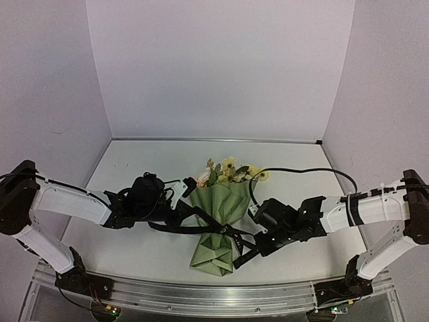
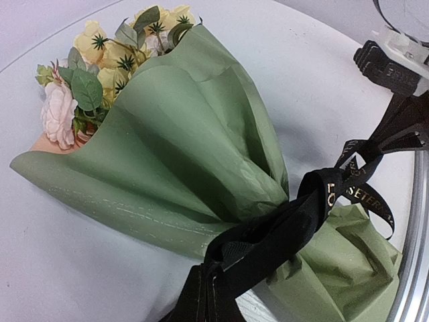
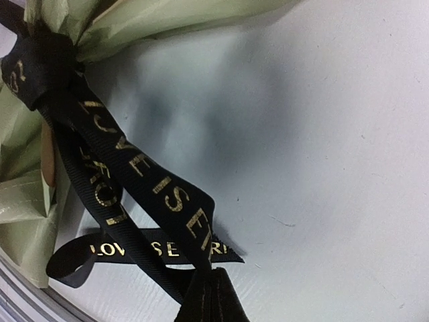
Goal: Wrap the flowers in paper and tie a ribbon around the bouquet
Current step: Tie the half-tied ribbon around the folded bouquet.
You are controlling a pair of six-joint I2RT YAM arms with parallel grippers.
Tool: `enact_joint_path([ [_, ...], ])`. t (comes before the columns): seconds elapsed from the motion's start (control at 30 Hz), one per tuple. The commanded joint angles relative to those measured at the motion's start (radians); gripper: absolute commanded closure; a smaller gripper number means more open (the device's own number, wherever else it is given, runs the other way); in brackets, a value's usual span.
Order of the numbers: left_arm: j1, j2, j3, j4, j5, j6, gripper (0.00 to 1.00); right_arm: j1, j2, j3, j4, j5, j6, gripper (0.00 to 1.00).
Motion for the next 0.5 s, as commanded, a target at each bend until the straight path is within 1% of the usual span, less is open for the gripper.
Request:
enact_joint_path([
  [0.0, -0.003, -0.051, -0.036, 0.033, -0.037, -0.057, 1.00, 0.000, -0.011, 0.051, -0.051, 0.028, -0.031, 1.00],
  [0.2, -0.003, -0.066, -0.061, 0.040, -0.072, -0.126, 1.00, 0.000, 0.007, 0.077, -0.079, 0.027, -0.042, 1.00],
  [0.47, -0.003, -0.067, -0.079, 0.066, -0.073, -0.168, 1.00, 0.000, 0.012, 0.100, -0.102, 0.030, -0.055, 1.00],
])
